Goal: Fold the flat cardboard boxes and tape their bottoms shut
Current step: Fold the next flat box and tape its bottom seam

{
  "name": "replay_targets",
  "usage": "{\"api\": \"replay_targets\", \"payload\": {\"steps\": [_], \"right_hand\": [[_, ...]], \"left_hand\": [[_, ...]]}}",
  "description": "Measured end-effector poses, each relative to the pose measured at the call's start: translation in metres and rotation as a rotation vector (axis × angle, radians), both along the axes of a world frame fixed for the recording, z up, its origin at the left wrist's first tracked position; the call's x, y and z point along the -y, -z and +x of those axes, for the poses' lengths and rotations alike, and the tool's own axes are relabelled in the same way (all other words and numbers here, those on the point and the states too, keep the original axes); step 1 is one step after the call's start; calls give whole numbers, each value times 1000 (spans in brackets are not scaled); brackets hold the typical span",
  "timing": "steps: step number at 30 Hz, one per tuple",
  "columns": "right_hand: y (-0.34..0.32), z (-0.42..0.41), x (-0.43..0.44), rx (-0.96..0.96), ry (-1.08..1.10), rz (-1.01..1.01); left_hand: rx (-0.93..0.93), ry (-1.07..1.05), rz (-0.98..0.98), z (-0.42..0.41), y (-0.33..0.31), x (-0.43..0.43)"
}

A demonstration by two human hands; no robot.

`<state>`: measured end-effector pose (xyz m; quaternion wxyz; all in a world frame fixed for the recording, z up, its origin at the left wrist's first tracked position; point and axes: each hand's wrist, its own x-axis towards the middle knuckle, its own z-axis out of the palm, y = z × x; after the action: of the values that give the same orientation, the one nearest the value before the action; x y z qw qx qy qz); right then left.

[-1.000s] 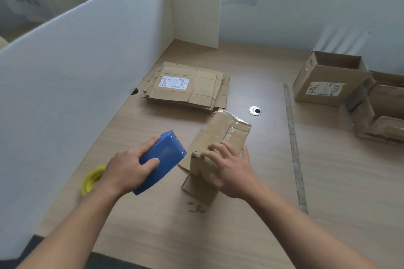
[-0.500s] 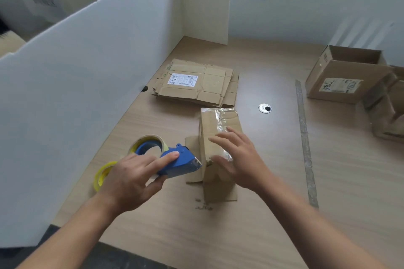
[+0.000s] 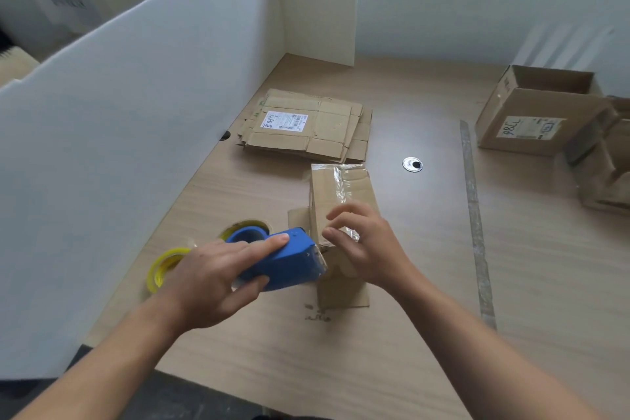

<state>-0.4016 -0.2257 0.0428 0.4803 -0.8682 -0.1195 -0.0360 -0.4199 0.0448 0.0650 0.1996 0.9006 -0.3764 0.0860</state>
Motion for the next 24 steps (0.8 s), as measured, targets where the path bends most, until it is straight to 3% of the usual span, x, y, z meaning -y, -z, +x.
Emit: {"api": "replay_targets", "payload": {"steps": [8,19,24], "right_hand": [[15,-26,23,-89,127,76],[42,-30,74,-311,490,346],[46,-12,70,-379,509,246]], "left_hand": [[-443,11,204,18,-10,14],[-679,-117,202,40,-34,22],[-766,-200,252,61,-43,44]]}}
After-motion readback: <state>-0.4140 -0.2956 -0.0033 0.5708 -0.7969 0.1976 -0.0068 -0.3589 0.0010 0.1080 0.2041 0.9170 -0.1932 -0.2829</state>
